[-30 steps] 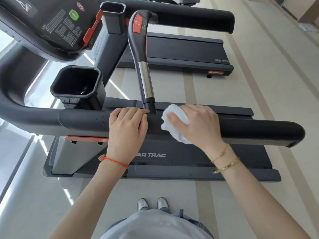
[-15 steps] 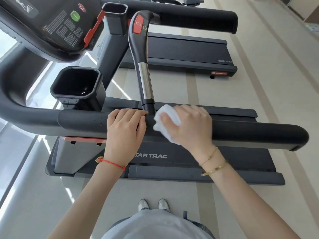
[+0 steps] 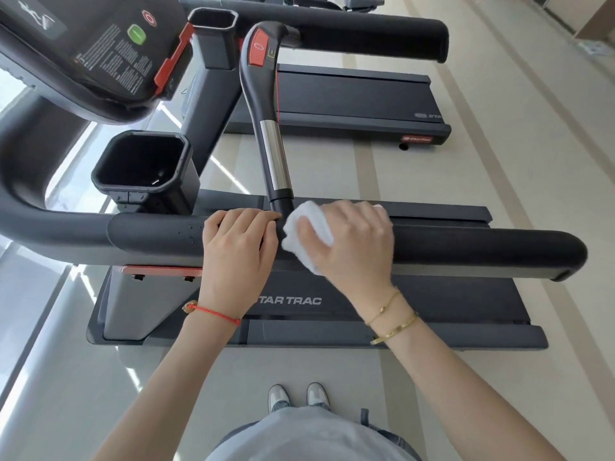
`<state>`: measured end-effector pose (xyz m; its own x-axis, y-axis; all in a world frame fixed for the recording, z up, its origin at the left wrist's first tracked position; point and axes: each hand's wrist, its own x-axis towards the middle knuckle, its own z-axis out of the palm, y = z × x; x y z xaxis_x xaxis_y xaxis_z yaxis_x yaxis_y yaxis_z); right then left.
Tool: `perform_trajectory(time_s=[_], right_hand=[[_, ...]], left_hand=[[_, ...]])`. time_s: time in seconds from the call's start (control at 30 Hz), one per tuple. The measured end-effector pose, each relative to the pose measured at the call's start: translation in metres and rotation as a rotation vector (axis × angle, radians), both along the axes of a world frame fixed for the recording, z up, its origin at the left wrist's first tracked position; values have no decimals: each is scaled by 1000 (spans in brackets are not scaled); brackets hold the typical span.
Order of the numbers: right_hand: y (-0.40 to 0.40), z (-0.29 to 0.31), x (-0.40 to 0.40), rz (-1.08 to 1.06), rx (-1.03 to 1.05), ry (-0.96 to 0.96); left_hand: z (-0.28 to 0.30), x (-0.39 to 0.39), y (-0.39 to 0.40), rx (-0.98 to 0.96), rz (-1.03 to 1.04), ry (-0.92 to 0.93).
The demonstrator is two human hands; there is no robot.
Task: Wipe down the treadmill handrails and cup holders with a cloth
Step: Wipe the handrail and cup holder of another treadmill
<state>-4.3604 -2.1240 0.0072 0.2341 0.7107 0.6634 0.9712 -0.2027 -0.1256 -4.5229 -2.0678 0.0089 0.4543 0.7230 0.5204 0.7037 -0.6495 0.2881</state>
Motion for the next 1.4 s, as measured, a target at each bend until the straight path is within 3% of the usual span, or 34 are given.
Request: perform_trajectory(time_s=[0.13,0.33,0.47,0.6,0.8,1.03,1.4], right_hand=[[-25,-6,26,134,55,-92],[-27,2,42,-189,61,-16],[-9,-3,-3,2,40,-23],[-30,-3,20,130,32,-100],[-44,3,58,-244,65,-30],[-31,-15,30,72,159,-103],[-78,-12,118,46,153,-115]], left_hand=[[0,0,0,1,7,6],[-1,0,-1,13,7,-16],[-3,-1,1,29,0,-22],[-4,-1,1,21,12,-21],[-1,5,-2,-31,42,15],[5,26,-18,-51,12,30],[10,112,-64,-86,-17,38]])
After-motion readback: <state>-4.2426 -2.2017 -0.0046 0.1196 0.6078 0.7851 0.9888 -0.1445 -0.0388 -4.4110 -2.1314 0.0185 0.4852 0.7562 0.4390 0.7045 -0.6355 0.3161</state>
